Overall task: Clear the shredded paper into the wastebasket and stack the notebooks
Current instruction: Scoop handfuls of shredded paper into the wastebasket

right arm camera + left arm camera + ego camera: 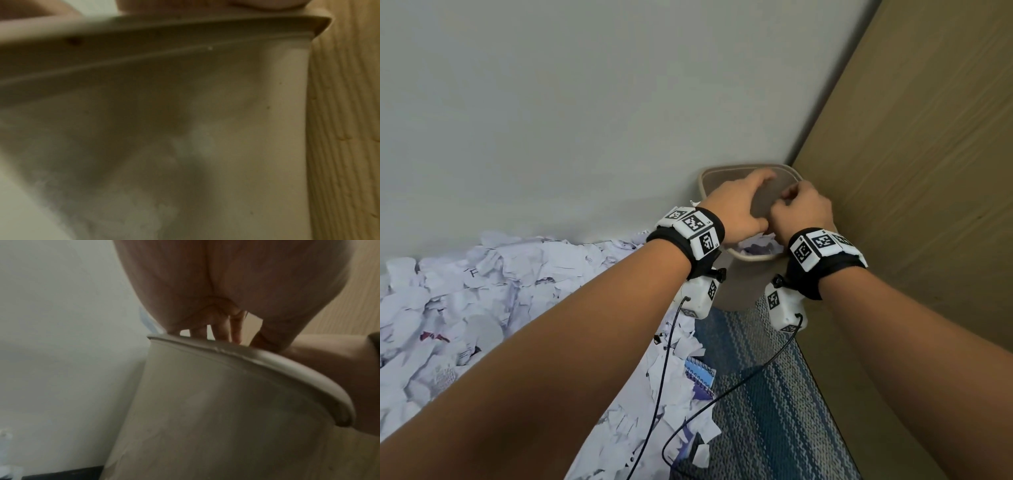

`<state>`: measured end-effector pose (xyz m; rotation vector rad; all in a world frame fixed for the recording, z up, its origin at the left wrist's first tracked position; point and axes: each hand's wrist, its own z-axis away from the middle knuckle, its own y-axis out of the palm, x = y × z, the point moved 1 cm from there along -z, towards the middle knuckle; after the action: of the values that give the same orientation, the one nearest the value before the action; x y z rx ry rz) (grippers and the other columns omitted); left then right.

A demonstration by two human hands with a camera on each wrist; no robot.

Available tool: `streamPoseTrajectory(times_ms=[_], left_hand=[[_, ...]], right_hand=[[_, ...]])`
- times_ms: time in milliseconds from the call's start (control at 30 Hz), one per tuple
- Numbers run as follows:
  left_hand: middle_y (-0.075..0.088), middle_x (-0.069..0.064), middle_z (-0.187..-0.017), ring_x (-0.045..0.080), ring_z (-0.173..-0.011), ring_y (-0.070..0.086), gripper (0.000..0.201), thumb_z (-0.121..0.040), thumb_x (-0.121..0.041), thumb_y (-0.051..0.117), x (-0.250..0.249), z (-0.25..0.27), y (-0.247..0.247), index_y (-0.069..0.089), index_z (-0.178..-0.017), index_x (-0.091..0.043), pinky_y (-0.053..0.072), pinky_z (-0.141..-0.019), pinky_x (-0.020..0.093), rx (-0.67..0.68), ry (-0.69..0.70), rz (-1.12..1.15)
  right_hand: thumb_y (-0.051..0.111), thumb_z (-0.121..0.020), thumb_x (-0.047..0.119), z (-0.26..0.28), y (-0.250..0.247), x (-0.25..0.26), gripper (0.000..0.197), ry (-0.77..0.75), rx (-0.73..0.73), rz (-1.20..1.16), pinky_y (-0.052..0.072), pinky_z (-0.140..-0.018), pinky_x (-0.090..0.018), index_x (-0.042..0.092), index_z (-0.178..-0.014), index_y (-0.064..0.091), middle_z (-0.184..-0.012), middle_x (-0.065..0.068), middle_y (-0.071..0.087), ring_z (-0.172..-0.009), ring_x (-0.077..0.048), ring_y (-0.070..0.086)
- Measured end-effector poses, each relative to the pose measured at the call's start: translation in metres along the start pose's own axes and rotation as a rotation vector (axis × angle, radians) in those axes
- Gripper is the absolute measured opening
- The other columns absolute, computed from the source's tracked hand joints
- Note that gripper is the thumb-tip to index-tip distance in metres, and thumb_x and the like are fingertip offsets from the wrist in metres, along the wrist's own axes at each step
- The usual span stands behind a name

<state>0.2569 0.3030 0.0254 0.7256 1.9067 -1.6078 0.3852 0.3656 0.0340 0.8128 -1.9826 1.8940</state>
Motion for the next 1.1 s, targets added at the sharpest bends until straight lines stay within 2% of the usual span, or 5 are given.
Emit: streamPoseTrajectory(times_ms=[233,433,600,833,1100], left_hand=[[0.064,-0.009,-0.112,0.014,-0.111,0.055,0.020,-0.087,-0.022,0.056,0.006,0.020,-0.032,0.064,-0.105,-0.028,0.036,-0.102,0.040,-0.242,0.008,-0.135],[0.066,-0.009,-0.088,0.008,-0.087,0.060,0.015,-0.089,-0.012,0.056,0.024,0.043,-0.076,0.069,-0.091,-0.019,0.039,-0.077,0.012,-0.411,-0.069,0.080],[0.066,-0.003,-0.092,0.012,-0.084,0.059,0.015,-0.089,-0.014,0.055,0.071,0.089,-0.114,0.068,-0.093,-0.020,0.043,-0.076,0.020,-0.327,-0.178,-0.097],[0.067,0.003,-0.099,0.018,-0.084,0.058,0.019,-0.087,-0.010,0.052,0.168,0.203,-0.155,0.068,-0.094,-0.019,0.044,-0.078,0.023,-0.189,-0.554,-0.266],[0.064,0.000,-0.107,0.021,-0.095,0.060,0.019,-0.087,-0.016,0.049,0.222,0.292,-0.163,0.061,-0.095,-0.028,0.053,-0.084,0.036,0.014,-0.781,-0.408]], right_hand=[[0.047,-0.080,0.036,0.003,0.001,0.010,0.026,-0.030,-0.133,0.092,0.047,-0.068,-0.033,0.016,-0.085,0.063,-0.094,-0.011,0.066,-0.088,-0.035,0.062],[0.049,-0.082,0.030,0.015,0.002,0.052,0.017,-0.175,-0.169,0.066,0.038,-0.065,-0.030,0.017,-0.078,0.059,-0.088,-0.011,0.064,-0.075,-0.027,0.050],[0.050,-0.082,0.032,0.036,0.020,0.093,0.019,-0.306,-0.082,0.008,0.049,-0.069,-0.033,0.017,-0.079,0.062,-0.084,-0.007,0.066,-0.078,-0.029,0.058],[0.054,-0.083,0.031,0.069,0.066,0.128,0.016,-0.384,0.106,0.058,0.050,-0.068,-0.029,0.018,-0.079,0.062,-0.078,-0.002,0.066,-0.074,-0.024,0.058],[0.055,-0.086,0.029,0.099,0.132,0.142,0.013,-0.471,0.478,0.247,0.054,-0.071,-0.033,0.020,-0.084,0.063,-0.086,-0.004,0.068,-0.081,-0.025,0.062]])
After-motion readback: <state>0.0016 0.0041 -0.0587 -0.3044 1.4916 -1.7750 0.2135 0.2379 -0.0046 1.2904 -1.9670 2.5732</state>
